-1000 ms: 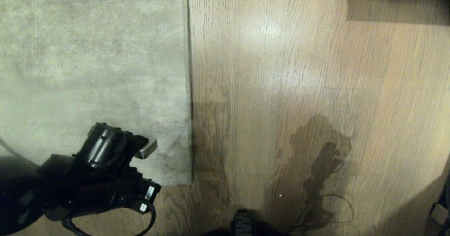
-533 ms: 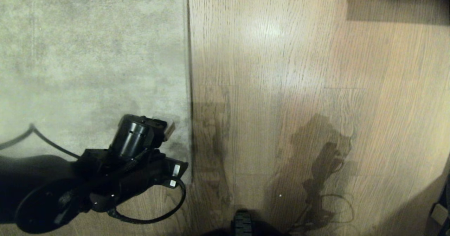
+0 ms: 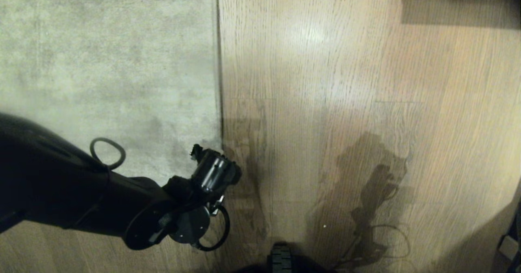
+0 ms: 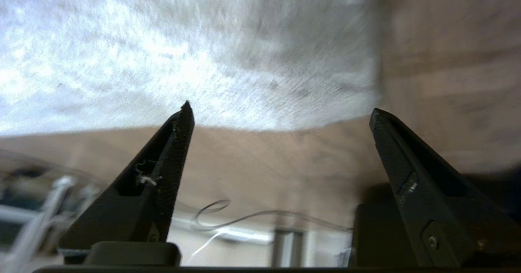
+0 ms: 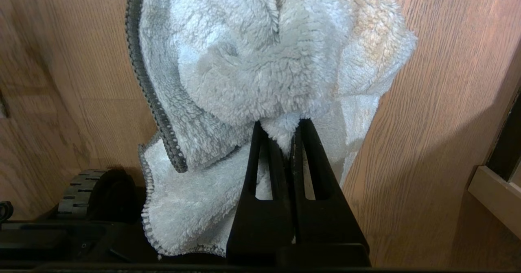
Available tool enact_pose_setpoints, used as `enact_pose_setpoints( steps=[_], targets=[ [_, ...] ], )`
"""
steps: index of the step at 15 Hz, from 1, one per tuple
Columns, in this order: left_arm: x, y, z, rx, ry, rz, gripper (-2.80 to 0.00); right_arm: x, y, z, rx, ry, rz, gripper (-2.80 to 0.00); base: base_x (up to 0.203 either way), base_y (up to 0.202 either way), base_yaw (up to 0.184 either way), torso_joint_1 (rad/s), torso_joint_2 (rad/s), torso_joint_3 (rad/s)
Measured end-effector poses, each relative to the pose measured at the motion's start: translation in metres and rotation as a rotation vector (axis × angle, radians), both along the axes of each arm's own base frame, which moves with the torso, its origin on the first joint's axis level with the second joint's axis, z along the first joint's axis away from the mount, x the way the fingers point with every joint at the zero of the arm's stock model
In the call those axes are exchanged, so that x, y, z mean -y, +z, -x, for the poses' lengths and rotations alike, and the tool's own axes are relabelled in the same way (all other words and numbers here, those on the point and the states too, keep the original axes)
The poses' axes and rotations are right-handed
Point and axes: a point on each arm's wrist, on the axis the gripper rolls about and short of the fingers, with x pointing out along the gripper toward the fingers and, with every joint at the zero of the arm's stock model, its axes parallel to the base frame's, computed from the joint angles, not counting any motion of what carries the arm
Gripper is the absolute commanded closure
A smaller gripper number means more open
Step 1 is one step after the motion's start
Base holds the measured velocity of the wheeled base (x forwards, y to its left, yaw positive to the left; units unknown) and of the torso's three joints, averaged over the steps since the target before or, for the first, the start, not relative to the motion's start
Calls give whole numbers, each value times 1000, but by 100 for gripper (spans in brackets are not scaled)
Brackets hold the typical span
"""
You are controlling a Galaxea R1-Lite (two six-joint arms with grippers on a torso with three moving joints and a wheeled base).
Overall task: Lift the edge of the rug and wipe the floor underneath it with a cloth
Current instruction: Lift up the carpet
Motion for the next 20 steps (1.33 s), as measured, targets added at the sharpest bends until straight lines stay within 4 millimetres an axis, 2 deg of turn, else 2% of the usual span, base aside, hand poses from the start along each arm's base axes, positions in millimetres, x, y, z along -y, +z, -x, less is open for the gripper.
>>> enact_pose_setpoints(
  steps=[5,10,14,20],
  targets=[
    [9,-34,-18,-9,86,-52,-280,0,0,0,0,0,0,0,0,0,0,0,0,0],
    [13,-54,-40,49,132,-38,-280,0,0,0,0,0,0,0,0,0,0,0,0,0],
    [18,-57,-56,83,152,-48,-280,0,0,0,0,0,0,0,0,0,0,0,0,0],
    [14,-49,-67,118,194,-83,-280,0,0,0,0,0,0,0,0,0,0,0,0,0]
  ],
)
